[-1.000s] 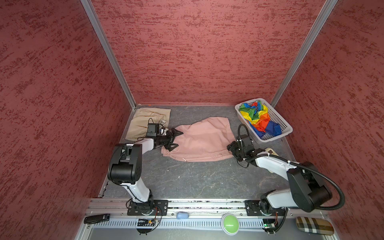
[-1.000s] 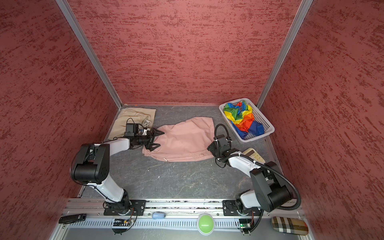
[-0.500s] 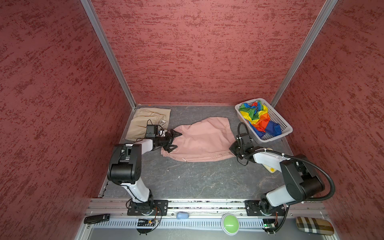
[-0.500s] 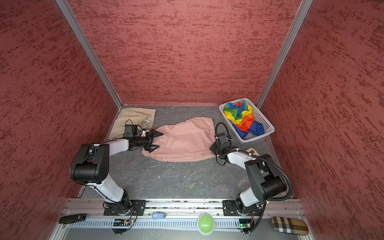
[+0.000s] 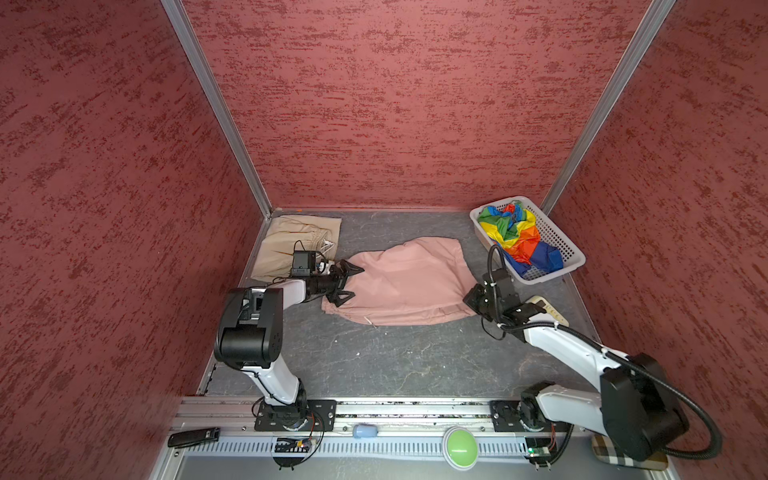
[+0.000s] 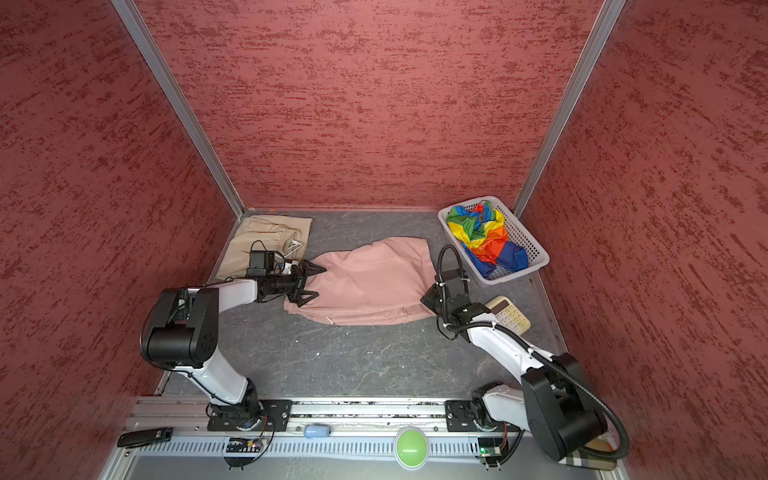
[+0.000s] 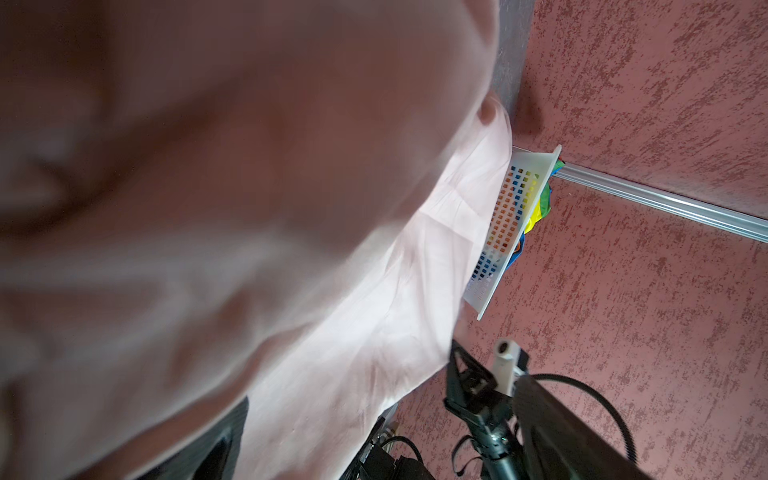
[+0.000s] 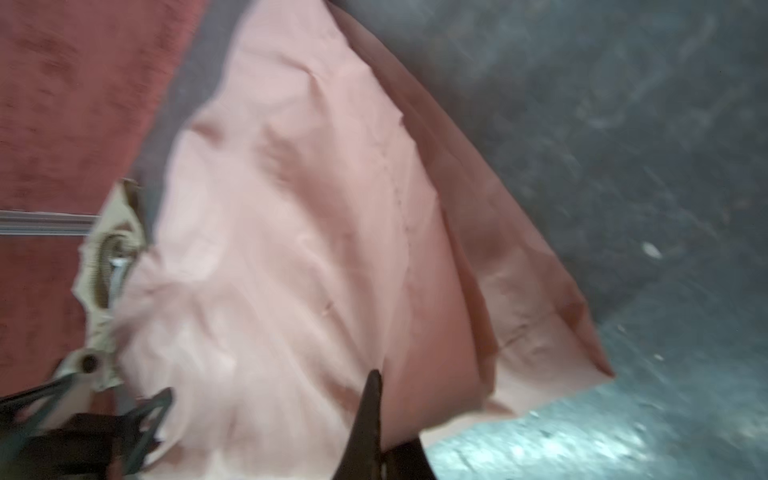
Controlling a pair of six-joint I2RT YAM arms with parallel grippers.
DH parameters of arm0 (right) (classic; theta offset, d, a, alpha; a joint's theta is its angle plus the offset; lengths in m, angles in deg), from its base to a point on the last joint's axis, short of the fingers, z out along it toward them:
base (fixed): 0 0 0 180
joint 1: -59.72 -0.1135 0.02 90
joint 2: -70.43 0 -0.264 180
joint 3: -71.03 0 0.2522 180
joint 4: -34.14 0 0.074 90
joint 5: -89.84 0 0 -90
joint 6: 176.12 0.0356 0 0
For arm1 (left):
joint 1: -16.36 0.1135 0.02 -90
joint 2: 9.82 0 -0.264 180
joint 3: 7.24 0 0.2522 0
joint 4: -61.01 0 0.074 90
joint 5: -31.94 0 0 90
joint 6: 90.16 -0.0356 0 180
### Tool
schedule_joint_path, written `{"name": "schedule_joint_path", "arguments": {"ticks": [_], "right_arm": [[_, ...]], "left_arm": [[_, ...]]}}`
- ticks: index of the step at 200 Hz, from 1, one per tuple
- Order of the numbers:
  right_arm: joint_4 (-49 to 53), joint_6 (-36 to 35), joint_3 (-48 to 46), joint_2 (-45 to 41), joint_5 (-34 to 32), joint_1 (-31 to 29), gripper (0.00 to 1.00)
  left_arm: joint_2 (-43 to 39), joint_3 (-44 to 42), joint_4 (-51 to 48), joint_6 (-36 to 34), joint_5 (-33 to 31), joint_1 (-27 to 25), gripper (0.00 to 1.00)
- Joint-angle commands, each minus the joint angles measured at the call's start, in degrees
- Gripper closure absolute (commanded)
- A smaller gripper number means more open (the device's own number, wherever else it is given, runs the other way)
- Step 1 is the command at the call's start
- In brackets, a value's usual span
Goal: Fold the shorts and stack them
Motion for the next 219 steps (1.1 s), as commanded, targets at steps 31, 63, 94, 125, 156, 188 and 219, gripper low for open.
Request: {"name": "schedule_joint_path", "arguments": {"ticks": [31,63,94,125,156,188,219], "right_arm": [[-1.65,0.29,-3.11,2.19,-2.49,-0.81,1.0],[0.74,-1.67,-1.09,0.44,-2.4,-0.81,0.51],[9.17,-7.61,6.97,-4.32,-5.59,-0.77,0.02],[10.95,-15.92,15.88,2.07,-5.88,1.3,0.01],[8.49,-21.54,22.28,15.37,-5.09,2.66,0.01],[5.3,-23.56,23.99,22.16,0.25,4.18,0.01],[4.59,-25.72,23.13,23.61,1.29,5.56,0.01]], "left_arm": [[-0.1,-0.87,-3.48,-3.13,-0.98,1.82,0.01],[-2.55,0.0,-7.89,-5.25,-1.09,3.49,0.01],[-9.66,9.42,-18.96,-11.53,0.7,2.77,0.01],[-11.16,21.01,-40.99,-26.84,-16.82,5.25,0.01],[-6.42,18.57,-41.03,-29.86,-26.1,7.71,0.01],[-1.92,17.71,-42.34,-30.62,-25.98,6.47,0.01],[0.87,17.8,-44.01,-31.24,-31.31,3.22,0.0]]}}
